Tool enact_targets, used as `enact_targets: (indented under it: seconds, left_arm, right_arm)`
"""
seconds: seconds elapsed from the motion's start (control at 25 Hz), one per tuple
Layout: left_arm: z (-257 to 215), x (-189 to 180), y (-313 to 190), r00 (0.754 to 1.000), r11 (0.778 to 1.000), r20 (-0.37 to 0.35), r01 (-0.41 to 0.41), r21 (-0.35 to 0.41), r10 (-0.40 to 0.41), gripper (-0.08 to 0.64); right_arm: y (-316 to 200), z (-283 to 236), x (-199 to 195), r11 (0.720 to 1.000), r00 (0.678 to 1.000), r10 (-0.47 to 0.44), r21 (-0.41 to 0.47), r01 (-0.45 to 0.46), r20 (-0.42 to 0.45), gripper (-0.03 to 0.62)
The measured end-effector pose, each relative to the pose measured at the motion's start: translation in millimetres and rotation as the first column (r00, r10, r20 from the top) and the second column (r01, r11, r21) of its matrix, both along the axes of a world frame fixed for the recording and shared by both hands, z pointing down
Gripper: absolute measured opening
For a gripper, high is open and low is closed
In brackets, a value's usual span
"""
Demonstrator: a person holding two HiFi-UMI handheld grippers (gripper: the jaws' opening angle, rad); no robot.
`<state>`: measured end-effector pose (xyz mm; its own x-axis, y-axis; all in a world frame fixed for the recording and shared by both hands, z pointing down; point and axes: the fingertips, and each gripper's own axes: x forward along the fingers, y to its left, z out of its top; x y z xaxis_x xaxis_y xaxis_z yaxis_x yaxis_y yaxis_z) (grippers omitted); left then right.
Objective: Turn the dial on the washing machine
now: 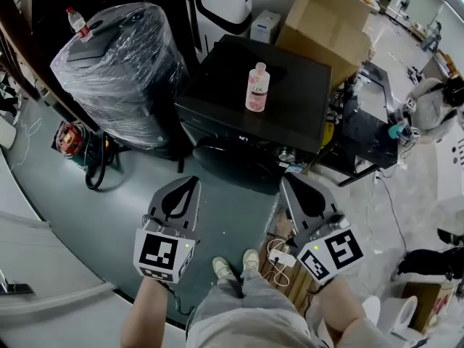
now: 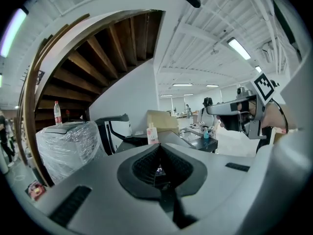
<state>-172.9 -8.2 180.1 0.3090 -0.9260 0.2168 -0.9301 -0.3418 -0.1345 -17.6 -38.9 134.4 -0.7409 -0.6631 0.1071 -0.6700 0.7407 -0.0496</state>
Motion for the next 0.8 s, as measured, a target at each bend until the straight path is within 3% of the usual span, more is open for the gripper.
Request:
enact_targets:
  seconds: [0.08, 0.4, 0.8]
  left_arm:
    - [-9, -3, 2, 1.0, 1.0, -0.019, 0.008, 0.005, -0.008, 0.018]
    - [-42, 2, 10, 0.999, 0.998, 0.042, -0.027, 0.058, 0.025, 0.018]
    - [-65, 12, 13, 0.999, 0.996, 0.003, -0.033, 0.079, 0.033, 0.018]
  right_arm:
    - [5, -8, -1, 1.0, 1.0, -0.011, 0.013, 0.011, 0.009, 0.032]
    - [18, -25, -5, 0.999, 1.0, -0.023, 0.029, 0.022, 0.009, 0.032]
    - [22, -32, -4, 0.999, 0.999, -0.032, 0.041, 0.033, -0.021, 0.032]
